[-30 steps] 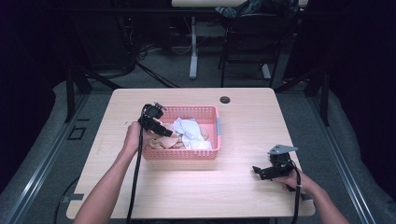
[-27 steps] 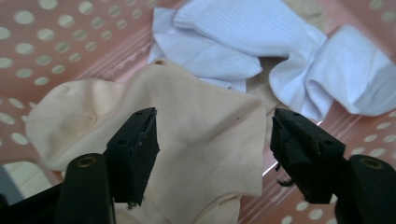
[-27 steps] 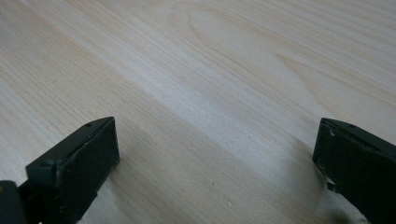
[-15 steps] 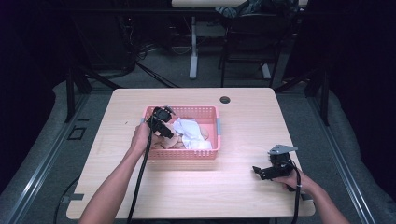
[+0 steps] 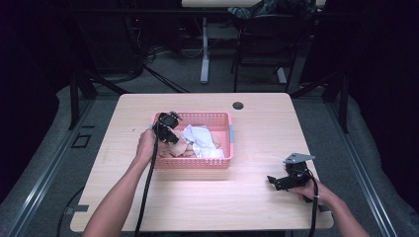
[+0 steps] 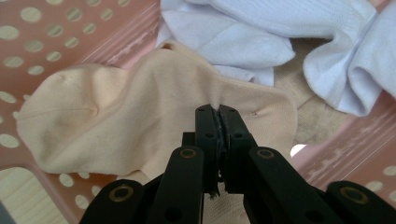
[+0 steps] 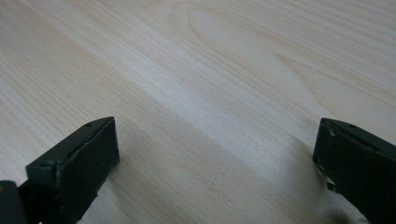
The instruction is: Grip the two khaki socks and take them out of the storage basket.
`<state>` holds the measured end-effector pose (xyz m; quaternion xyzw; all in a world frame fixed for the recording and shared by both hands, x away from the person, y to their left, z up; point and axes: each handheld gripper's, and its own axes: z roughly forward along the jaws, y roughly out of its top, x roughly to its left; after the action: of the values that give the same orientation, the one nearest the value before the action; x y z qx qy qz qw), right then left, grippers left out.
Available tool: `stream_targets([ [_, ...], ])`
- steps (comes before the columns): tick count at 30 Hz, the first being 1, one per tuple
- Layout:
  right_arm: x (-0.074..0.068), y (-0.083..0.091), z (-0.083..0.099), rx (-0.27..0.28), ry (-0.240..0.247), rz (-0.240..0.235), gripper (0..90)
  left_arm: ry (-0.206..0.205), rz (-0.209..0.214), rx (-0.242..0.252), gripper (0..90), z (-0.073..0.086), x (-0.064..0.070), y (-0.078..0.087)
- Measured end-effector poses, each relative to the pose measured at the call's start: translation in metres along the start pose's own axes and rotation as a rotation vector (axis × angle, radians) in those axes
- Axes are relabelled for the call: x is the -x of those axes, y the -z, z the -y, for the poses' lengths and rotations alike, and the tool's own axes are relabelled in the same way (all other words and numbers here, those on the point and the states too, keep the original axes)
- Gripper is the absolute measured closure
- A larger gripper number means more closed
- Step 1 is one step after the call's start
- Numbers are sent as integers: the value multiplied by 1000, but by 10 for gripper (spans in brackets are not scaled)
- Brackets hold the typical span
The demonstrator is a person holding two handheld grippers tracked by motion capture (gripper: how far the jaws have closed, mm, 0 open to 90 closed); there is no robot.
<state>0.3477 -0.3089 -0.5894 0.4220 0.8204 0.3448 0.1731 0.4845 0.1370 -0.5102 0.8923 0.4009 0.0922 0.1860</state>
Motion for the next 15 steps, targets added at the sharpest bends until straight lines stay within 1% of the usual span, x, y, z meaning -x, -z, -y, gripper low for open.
stream_targets([
  [4, 0, 0, 0, 0, 0, 1, 0, 2, -8, 24, 879, 1, -1, 6],
  [6, 0, 0, 0, 0, 0, 0, 0, -6, -17, 38, 880, 2, -2, 13],
  [7, 0, 0, 0, 0, 0, 0, 0, -6, -17, 38, 880, 2, -2, 13],
  [8, 0, 0, 0, 0, 0, 0, 0, -11, -27, 52, 880, 3, -3, 19],
  [10, 0, 0, 0, 0, 0, 0, 0, -12, -32, 60, 881, 4, -3, 21],
  [11, 0, 0, 0, 0, 0, 0, 0, -14, -29, 64, 881, 5, -4, 25],
  [13, 0, 0, 0, 0, 0, -1, 0, -13, -27, 66, 881, 6, -5, 27],
  [15, 0, 0, 0, 0, 0, -1, 0, -7, -21, 79, 880, 8, -7, 31],
])
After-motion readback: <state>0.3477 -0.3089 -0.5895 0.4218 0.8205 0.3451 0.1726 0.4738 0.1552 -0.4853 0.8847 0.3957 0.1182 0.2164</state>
